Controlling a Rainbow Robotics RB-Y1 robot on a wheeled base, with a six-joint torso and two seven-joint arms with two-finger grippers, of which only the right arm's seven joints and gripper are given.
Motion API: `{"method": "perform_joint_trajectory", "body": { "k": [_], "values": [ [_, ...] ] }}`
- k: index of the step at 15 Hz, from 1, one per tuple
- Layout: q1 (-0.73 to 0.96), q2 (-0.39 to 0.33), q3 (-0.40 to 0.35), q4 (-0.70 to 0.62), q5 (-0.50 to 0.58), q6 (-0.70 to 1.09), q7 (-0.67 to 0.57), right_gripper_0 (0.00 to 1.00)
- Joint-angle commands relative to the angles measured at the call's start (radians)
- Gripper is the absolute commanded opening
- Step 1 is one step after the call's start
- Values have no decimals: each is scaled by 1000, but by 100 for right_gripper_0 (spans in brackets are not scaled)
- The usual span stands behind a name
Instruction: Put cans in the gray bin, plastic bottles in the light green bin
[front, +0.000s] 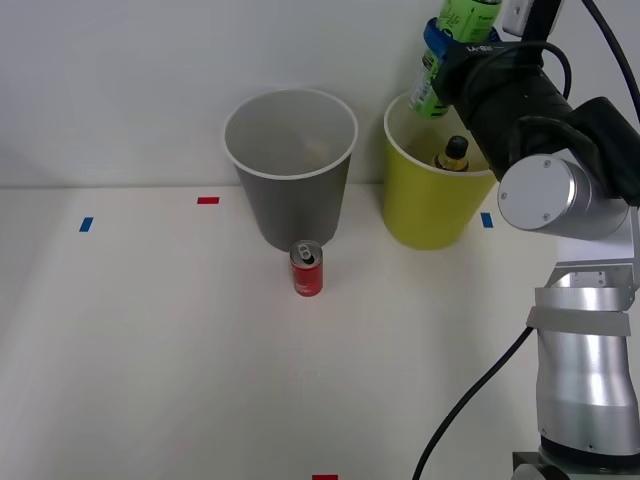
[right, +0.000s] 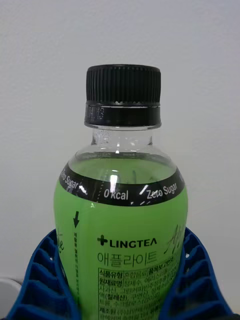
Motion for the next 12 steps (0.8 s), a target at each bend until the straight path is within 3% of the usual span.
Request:
{"method": "perform_joint_trajectory", "body": {
  "k": [1,4,6,12],
  "values": [
    [1,1,-1,0,0,0,-21,66],
    [-10,0,10,84,-25,-98,-22,90],
    [-20,0,13,113,-25,-126,-21,100],
    [-19,-15,22,93,-105,-124,-7,100]
  ]
}}
